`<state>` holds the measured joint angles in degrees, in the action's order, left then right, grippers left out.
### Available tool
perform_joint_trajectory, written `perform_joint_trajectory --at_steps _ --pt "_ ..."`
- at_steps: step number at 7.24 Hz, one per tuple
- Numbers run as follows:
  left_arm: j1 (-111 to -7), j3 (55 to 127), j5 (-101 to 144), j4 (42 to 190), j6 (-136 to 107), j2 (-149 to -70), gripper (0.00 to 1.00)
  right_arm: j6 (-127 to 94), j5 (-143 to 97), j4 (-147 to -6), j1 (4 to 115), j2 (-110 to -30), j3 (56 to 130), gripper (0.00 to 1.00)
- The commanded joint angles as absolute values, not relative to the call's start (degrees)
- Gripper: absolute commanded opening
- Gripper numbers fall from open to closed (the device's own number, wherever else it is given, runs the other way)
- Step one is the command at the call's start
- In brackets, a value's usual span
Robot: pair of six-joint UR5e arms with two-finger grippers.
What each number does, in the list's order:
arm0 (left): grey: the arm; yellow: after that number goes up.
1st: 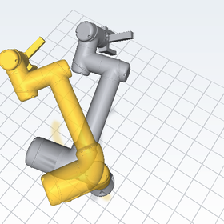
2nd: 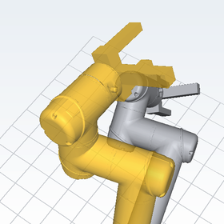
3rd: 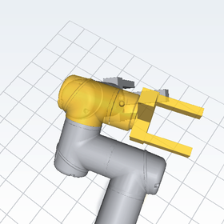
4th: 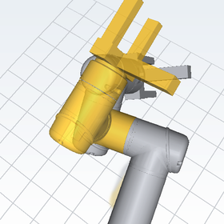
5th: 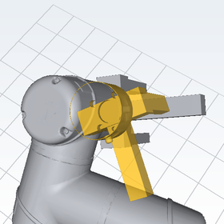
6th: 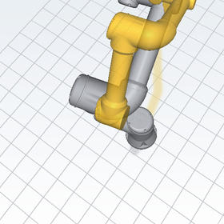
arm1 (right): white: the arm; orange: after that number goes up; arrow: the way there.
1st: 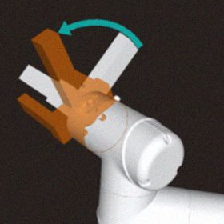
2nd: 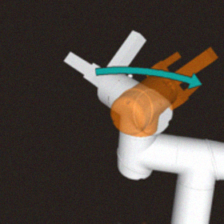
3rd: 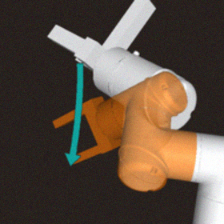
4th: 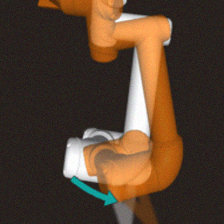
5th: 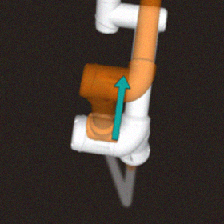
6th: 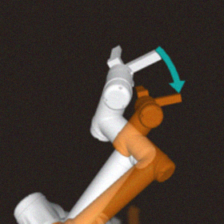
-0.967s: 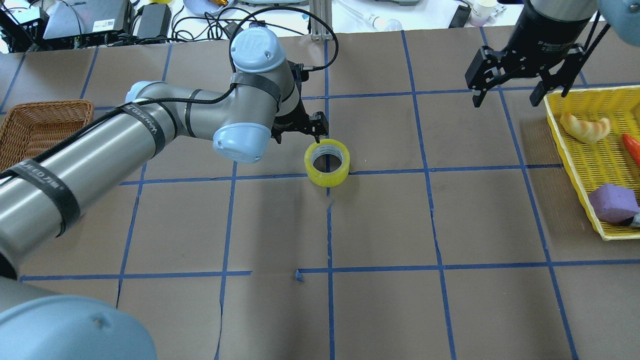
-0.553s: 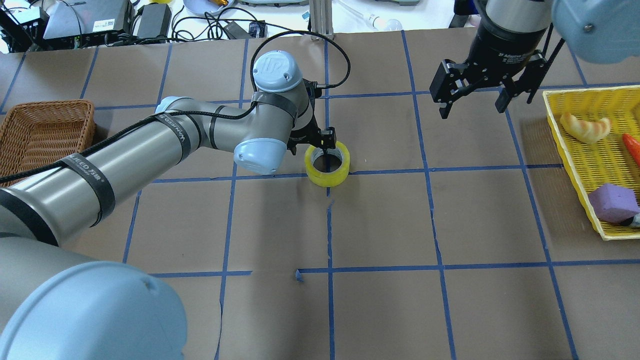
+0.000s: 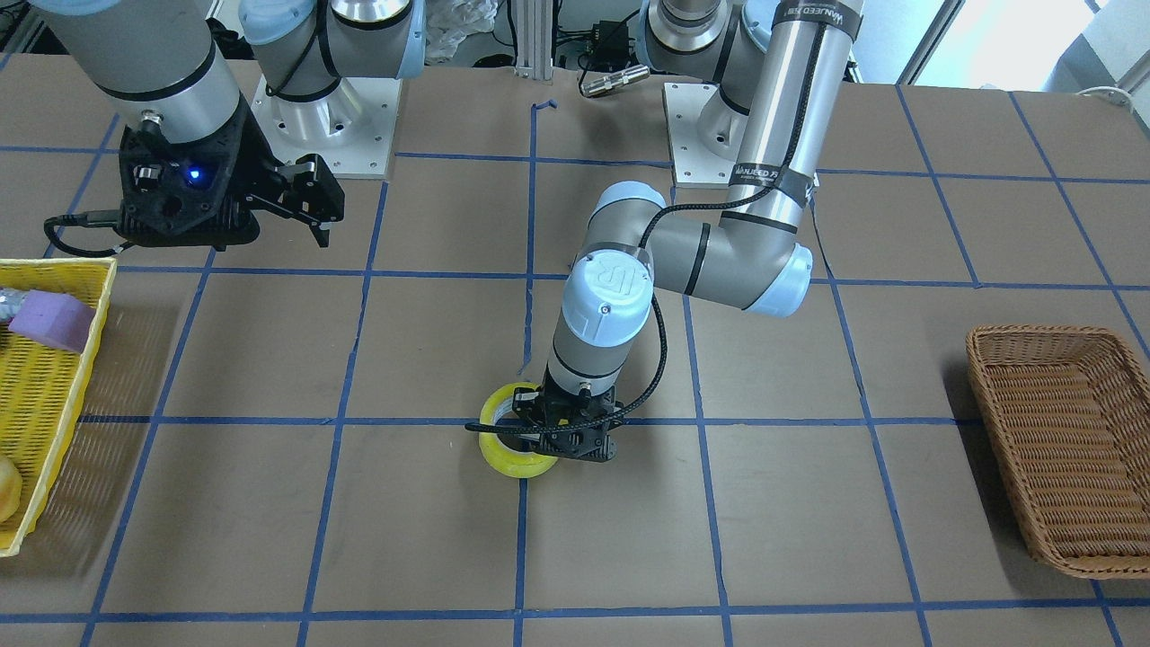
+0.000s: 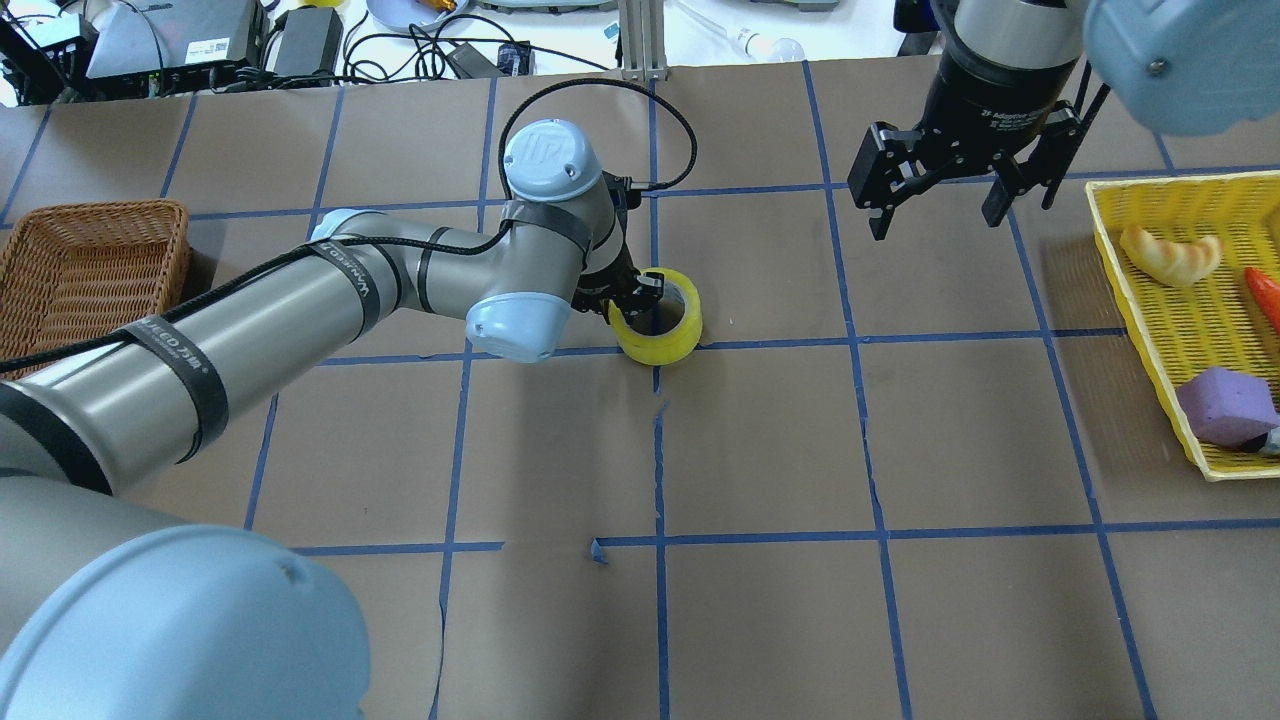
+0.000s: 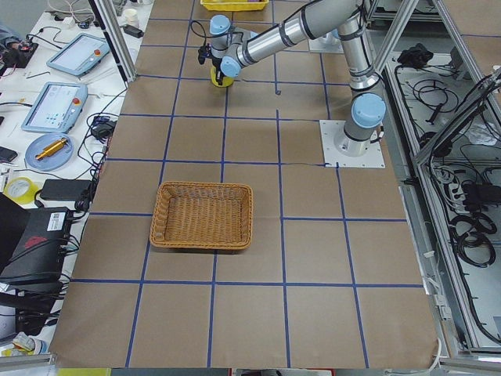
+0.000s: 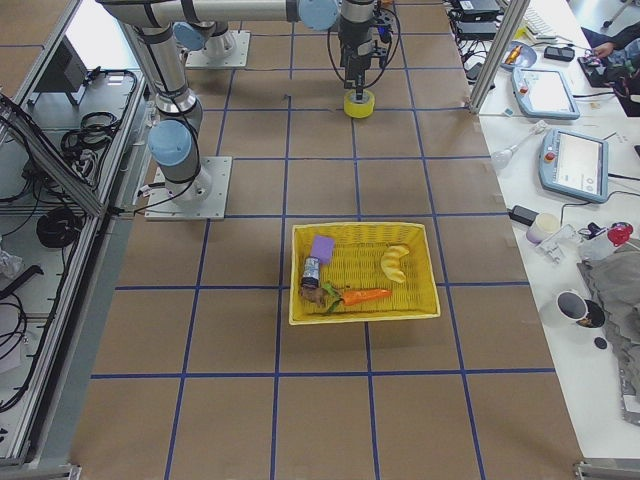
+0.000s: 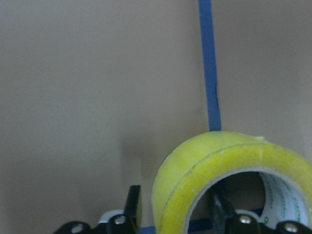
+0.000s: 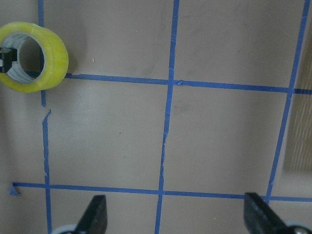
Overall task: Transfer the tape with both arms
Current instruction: 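Grasp the tape roll's rim with the left gripper while the right arm withdraws, then carry the tape roll with the left gripper into the wicker basket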
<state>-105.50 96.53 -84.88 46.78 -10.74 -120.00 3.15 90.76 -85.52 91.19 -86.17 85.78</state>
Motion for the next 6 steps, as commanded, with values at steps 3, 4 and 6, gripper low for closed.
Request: perform_joint_trajectory --at_steps 3,4,6 --pt "-88.4 89.5 -84.4 64.0 -0.1 -110.2 0.0 3.1 90.7 -85.6 91.1 -86.8 85.9 1.0" --pt "-82.9 88.1 -84.4 67.5 6.9 -108.7 0.0 3.3 90.1 -85.7 91.0 -86.9 85.8 1.0" --pt "-68.9 87.0 -87.3 71.4 26.5 -107.4 0.0 3.7 89.7 -88.0 90.6 -87.1 85.8 1.0"
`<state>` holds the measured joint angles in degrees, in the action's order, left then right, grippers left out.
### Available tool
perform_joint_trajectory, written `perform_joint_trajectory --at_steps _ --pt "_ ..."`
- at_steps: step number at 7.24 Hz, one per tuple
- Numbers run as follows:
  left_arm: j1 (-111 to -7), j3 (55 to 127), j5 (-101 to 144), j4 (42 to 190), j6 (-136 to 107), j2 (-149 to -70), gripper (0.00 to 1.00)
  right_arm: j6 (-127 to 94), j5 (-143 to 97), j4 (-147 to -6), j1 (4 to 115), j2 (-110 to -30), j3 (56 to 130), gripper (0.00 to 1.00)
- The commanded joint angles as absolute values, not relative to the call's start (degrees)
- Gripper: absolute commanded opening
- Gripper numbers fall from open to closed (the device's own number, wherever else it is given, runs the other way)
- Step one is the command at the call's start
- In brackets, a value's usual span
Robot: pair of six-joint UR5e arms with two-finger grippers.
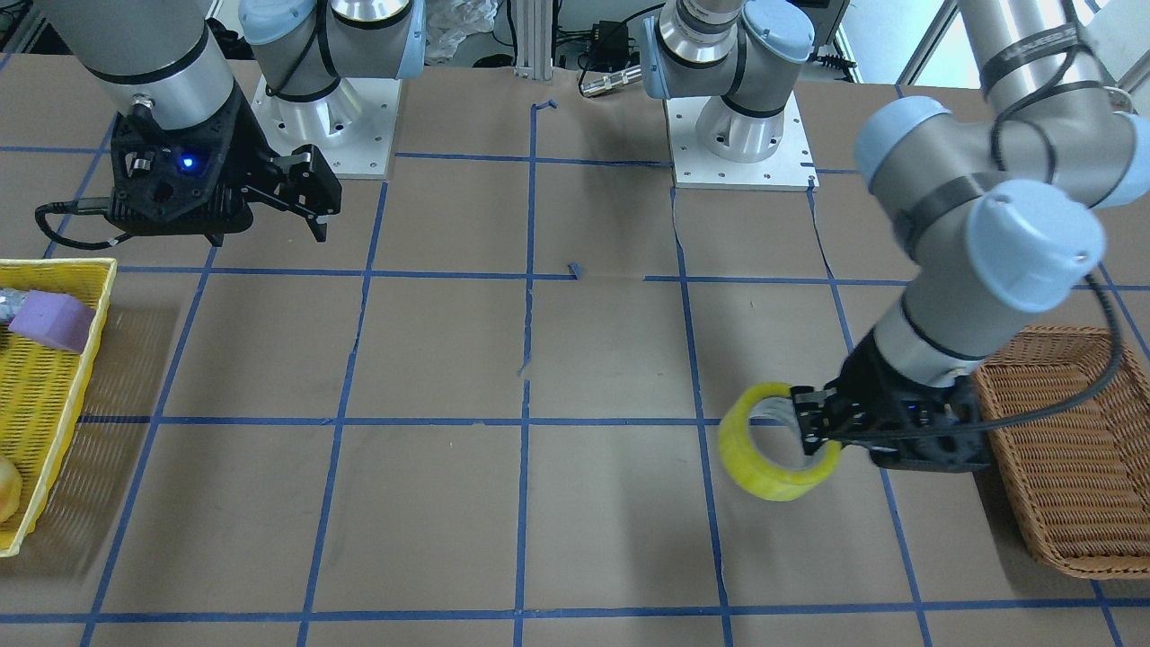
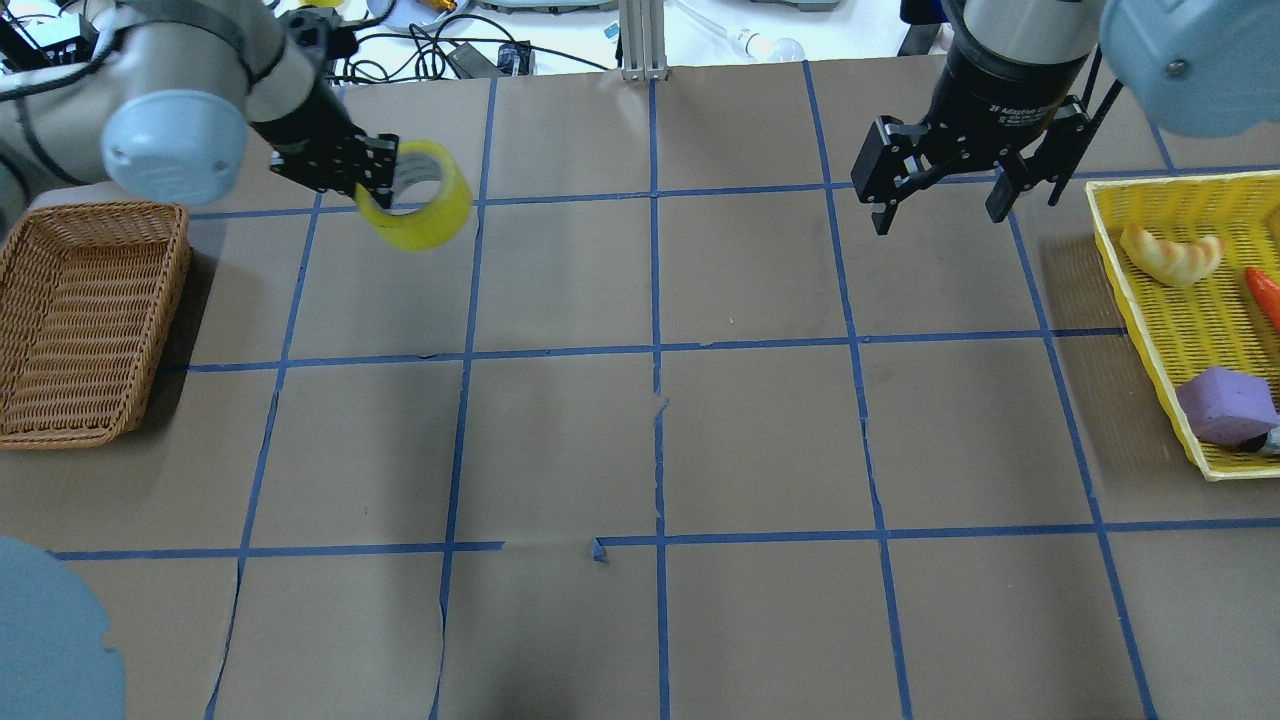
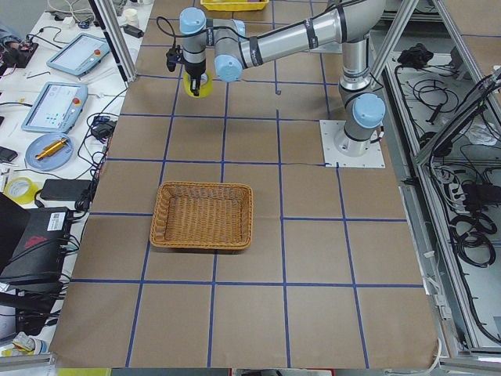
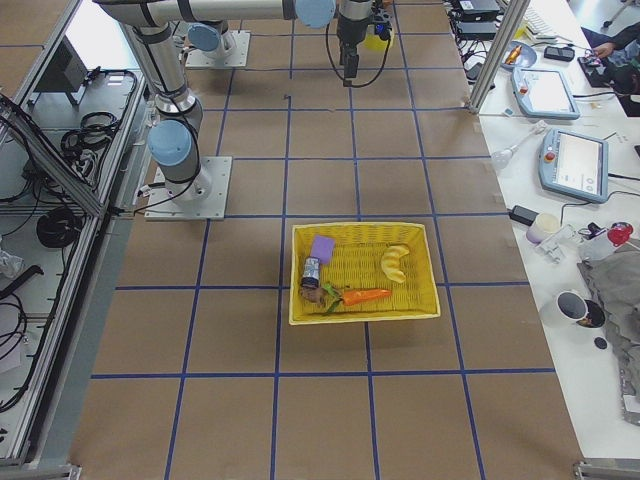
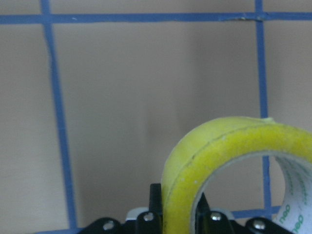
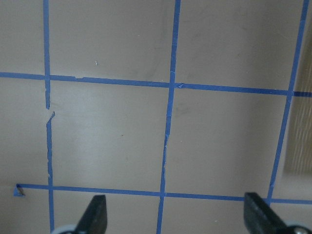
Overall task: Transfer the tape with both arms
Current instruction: 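Carry the tape roll with the left gripper into the wicker basket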
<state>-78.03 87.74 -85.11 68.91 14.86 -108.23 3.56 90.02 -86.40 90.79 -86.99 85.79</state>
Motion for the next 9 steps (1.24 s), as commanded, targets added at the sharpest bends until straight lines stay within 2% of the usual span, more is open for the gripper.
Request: perform_joint_trajectory --at_steps 1,4,6,9 --pt "-61.3 86.8 -88.9 70.8 37.4 -108.0 0.0 3.3 89.7 -88.1 90.7 -87.8 85.9 1.0" --pt "-45.0 83.5 -86.3 62.9 66.0 -116.1 0.0 3.2 89.7 -88.3 90.8 -88.1 85.9 1.0" --pt "-43.9 82.1 -83.2 59.3 66.4 -123.0 0.0 3.2 89.8 -88.2 90.9 -88.8 85.9 1.0" --pt "-43.9 82.0 -82.4 58.0 66.4 -127.1 0.0 3.3 89.9 -88.3 91.1 -88.9 85.9 1.0"
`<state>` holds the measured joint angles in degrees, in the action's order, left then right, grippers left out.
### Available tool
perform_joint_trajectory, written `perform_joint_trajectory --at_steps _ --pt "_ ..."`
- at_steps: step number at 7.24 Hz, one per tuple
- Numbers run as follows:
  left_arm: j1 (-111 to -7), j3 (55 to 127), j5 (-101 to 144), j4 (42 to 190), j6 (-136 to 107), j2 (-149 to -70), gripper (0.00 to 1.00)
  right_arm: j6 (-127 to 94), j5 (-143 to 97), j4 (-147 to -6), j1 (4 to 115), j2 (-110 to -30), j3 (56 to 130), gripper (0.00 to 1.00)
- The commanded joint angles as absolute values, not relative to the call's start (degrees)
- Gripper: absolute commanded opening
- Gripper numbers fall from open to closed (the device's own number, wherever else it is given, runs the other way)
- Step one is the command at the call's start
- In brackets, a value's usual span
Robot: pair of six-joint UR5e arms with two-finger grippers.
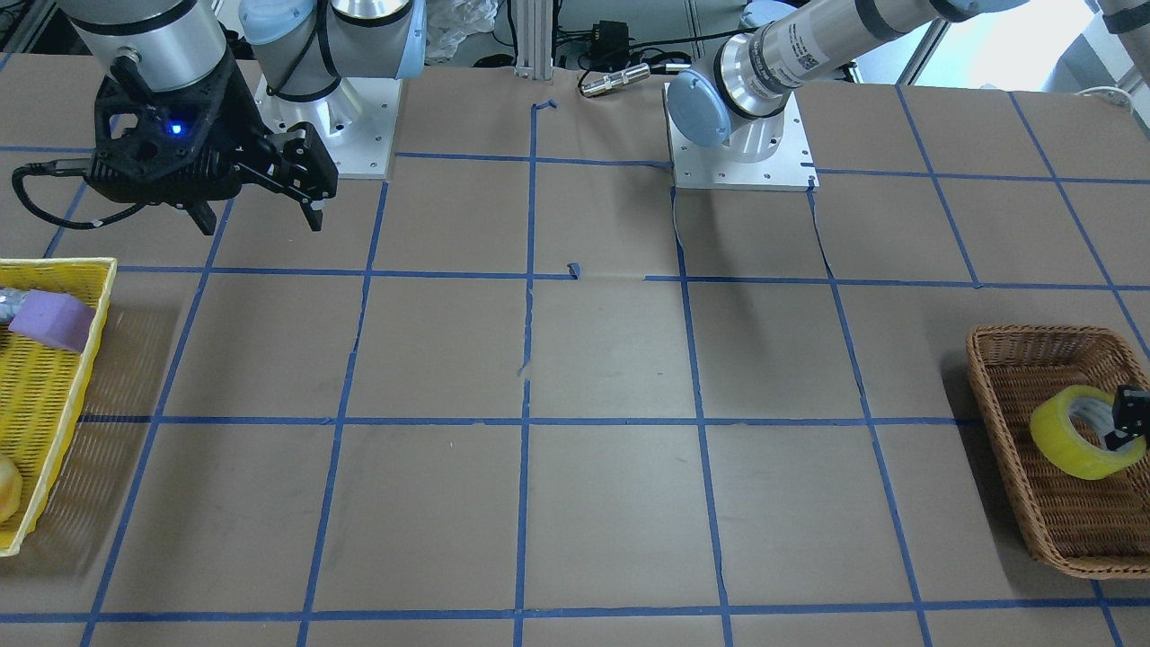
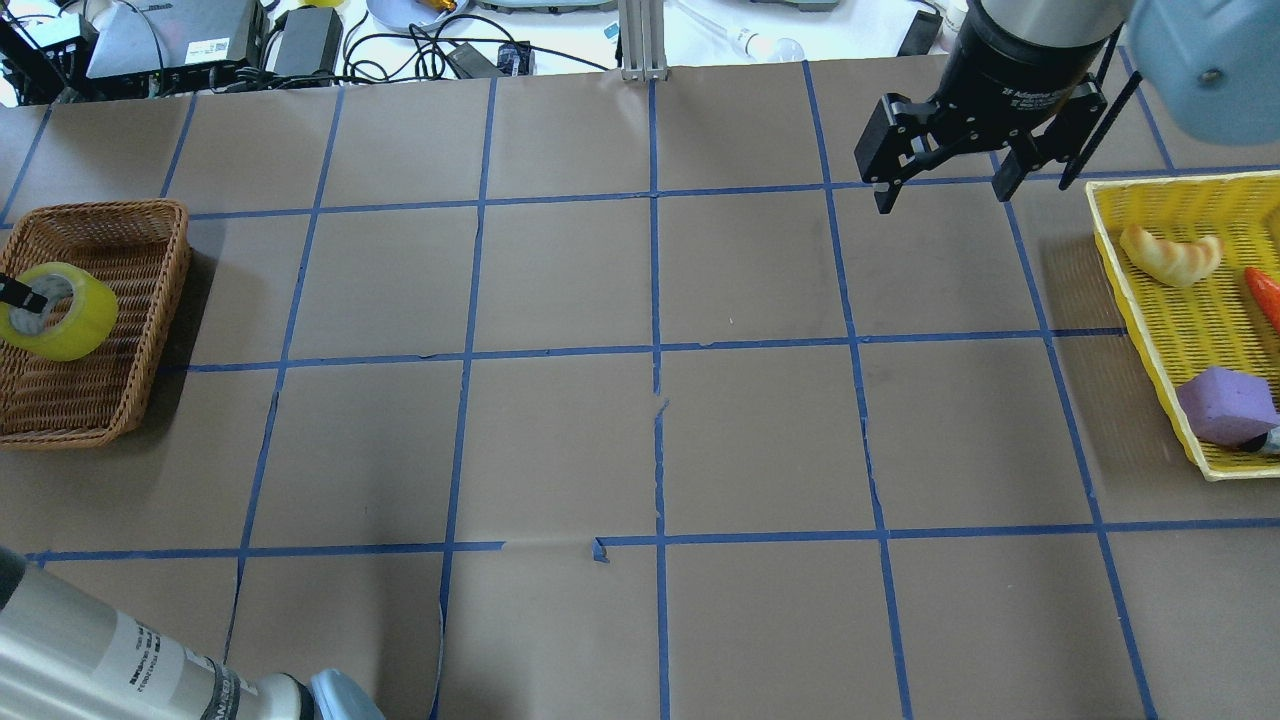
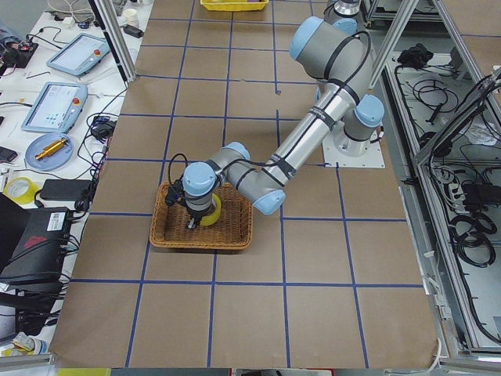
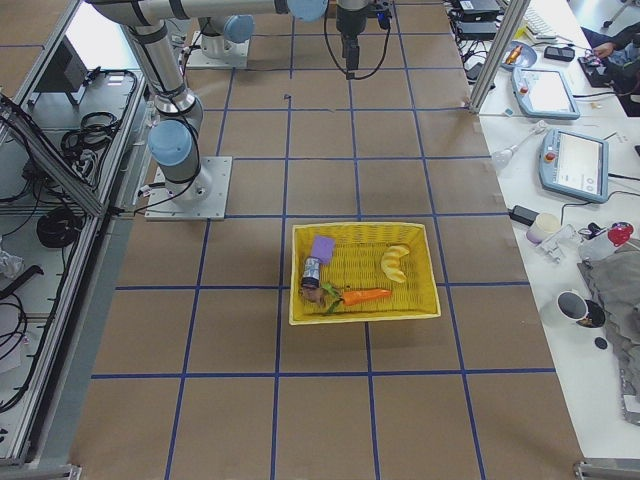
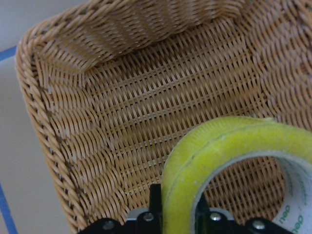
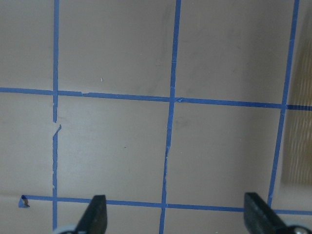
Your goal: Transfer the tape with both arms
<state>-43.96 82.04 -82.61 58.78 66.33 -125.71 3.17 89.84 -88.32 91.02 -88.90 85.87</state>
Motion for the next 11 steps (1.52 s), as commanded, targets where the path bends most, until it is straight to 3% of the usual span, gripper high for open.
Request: perform_joint_trajectory --at_steps 1,2,4,7,10,11 --pt "-44.0 82.2 -82.3 57.2 66.4 -127.5 0.41 3.2 89.8 -88.3 91.1 -88.9 85.9 1.0" --pt "-44.2 81.9 -82.2 56.7 65.8 -127.4 0.99 3.1 89.7 -88.3 91.1 -88.9 85.9 1.0" --pt "-46.0 81.6 -82.4 57.6 63.3 -123.6 1.0 3.3 90.2 -88.3 91.0 -88.7 86.0 1.0" --pt "-55.6 77.7 -83.1 78.7 46.8 -110.3 1.0 3.3 89.8 -88.2 91.1 -88.7 86.0 1.0" --pt "-78.8 79.4 -86.0 85.3 16.5 -100.9 1.0 3.5 89.9 -88.2 91.0 -88.8 86.0 1.0" --pt "-81.4 81.6 -86.0 88.5 15.6 -97.1 1.0 3.3 89.9 -88.3 91.1 -88.8 86.0 1.0"
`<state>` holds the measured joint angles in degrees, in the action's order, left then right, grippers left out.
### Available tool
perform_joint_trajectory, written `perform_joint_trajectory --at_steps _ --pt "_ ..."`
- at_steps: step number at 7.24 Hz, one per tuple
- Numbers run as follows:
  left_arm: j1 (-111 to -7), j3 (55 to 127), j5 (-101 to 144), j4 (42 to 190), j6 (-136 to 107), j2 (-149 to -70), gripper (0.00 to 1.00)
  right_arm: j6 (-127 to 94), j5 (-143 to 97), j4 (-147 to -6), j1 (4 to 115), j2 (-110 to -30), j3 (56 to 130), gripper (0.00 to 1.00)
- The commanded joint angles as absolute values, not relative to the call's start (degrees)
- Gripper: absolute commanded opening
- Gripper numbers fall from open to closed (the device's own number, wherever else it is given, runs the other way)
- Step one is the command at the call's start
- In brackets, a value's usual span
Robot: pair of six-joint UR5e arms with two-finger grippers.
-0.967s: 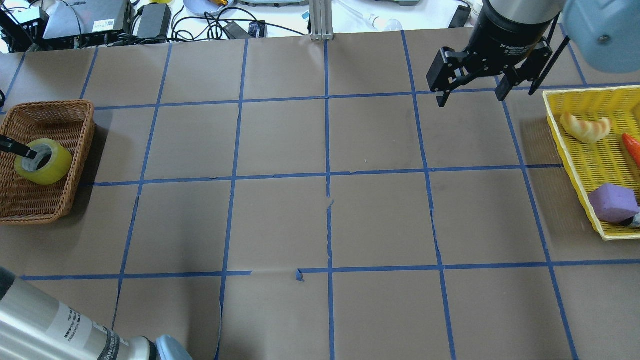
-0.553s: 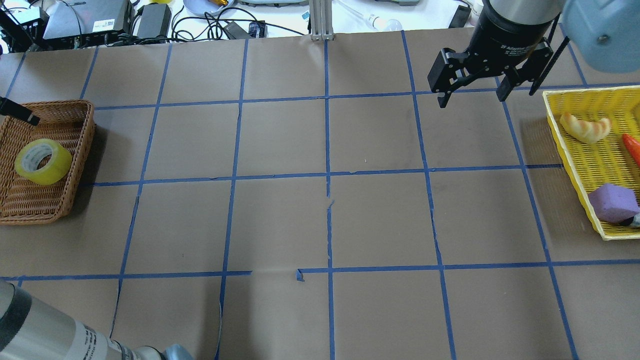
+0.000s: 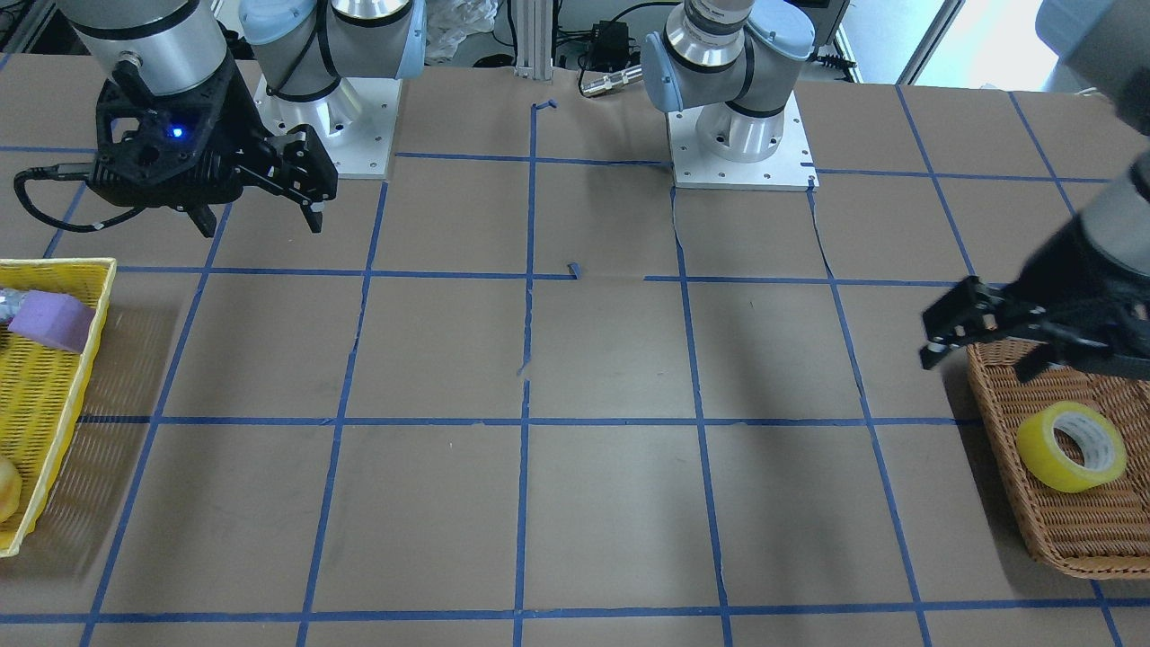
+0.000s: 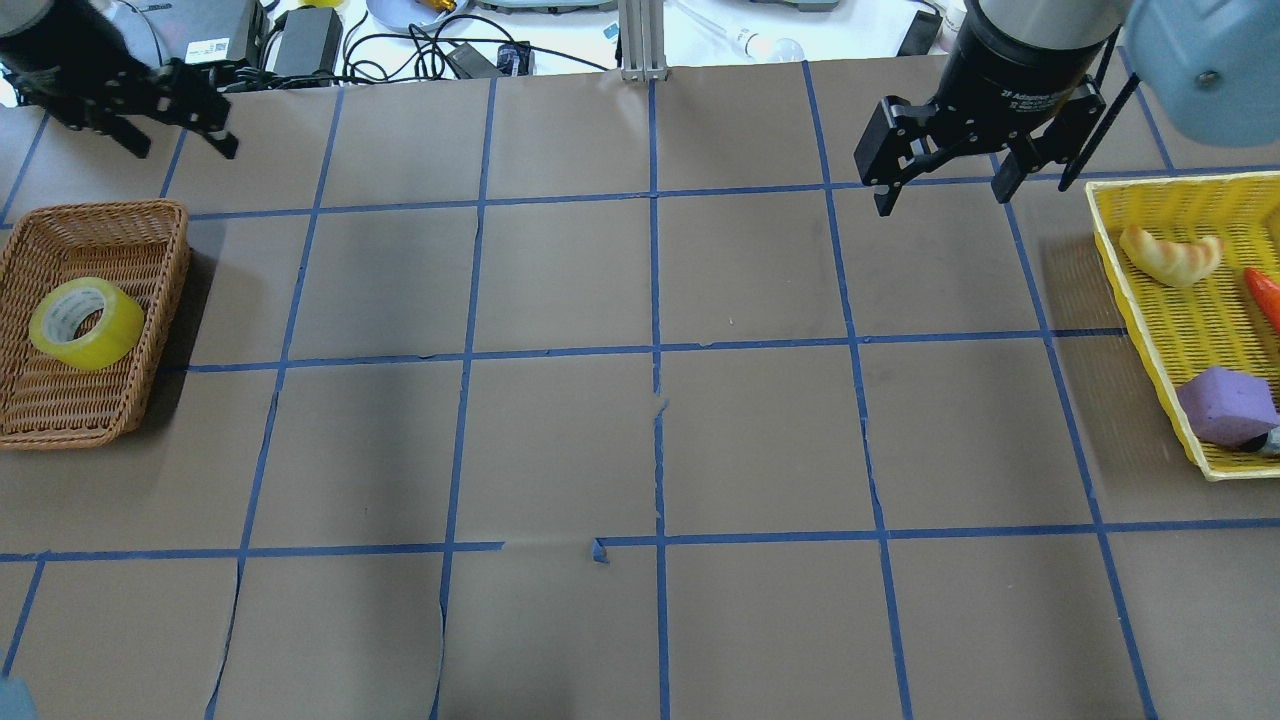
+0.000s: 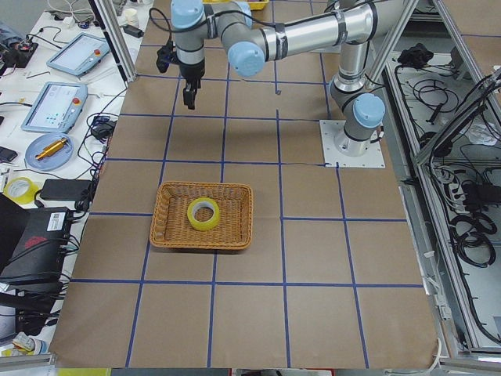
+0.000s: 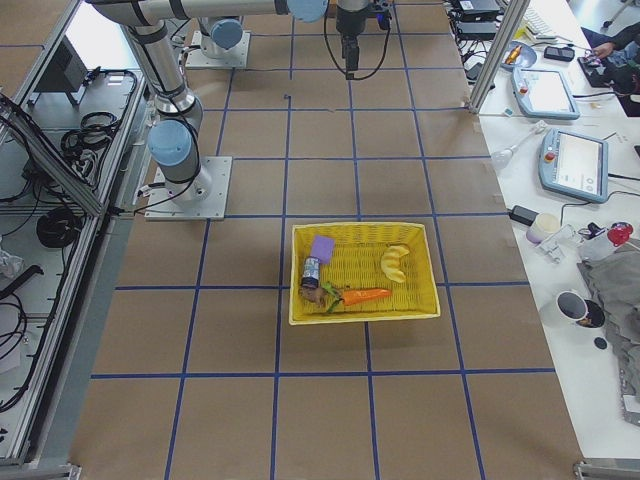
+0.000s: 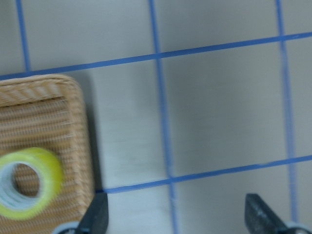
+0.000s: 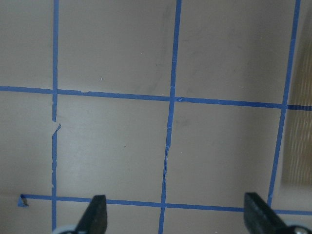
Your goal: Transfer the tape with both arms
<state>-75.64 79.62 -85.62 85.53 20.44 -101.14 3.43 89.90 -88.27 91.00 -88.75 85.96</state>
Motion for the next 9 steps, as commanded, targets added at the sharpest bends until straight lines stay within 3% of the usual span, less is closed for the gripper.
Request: perform_joint_trajectory --at_steps 1,3,9 --pt "-82.4 83.9 -86.0 89.3 12.0 -92.9 1.0 3.3 89.9 -88.3 91.0 -88.6 86.0 1.0" --pt "-85.4 87.4 -86.7 88.3 2.4 -90.7 1.0 3.2 89.9 -88.5 90.5 -88.6 86.0 1.0" --pt "-87.5 87.5 -89.2 88.1 -1.1 -89.7 1.0 3.2 90.0 -88.3 90.1 -88.6 86.0 1.0"
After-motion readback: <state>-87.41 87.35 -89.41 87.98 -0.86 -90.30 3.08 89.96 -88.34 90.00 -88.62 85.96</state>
